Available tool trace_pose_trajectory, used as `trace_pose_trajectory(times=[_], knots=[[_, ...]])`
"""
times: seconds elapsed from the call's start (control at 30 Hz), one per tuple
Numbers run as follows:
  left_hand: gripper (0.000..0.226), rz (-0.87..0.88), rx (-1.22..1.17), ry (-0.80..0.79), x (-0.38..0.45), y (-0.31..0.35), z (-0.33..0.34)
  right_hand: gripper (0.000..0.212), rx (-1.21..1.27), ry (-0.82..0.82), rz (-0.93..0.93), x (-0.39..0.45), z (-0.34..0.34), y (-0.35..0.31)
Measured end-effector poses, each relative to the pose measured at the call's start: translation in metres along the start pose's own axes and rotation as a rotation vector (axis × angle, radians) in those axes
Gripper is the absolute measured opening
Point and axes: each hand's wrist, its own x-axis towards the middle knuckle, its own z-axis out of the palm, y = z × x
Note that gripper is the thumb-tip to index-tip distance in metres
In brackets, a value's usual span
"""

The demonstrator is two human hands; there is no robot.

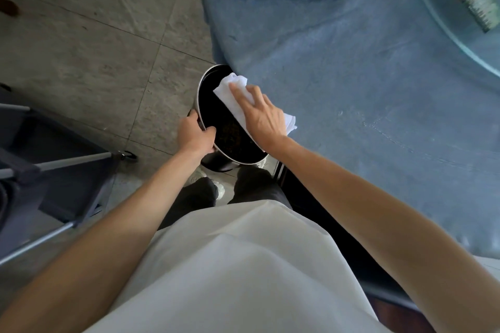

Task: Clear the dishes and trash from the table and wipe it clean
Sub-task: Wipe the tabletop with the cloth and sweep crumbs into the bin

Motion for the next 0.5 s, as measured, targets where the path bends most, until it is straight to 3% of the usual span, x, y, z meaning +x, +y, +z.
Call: trace_pose_trajectory(times=[0.1,0.27,0.4,0.5], knots=[[0.046,-0.014,-0.014,-0.006,0.001,0.002,0.001,0.072,0.105,0.121,0.108,-0.001,-0.026,0.025],[0.042,-0.022,0.024,-0.001,0.003,-0.002,0.006,0.068,0.091,0.403,0.49,-0.01,-0.085,0.126],[0.035,-0.029,0.027,0.013,0.006,-0.008,0.015,0.065,0.031,0.39,0.76,-0.05,-0.11,0.209],[0.042,-0.04,-0.01,-0.003,0.006,-0.011,0.024,0.069,0.023,0.298,0.857,-0.088,-0.101,0.23]])
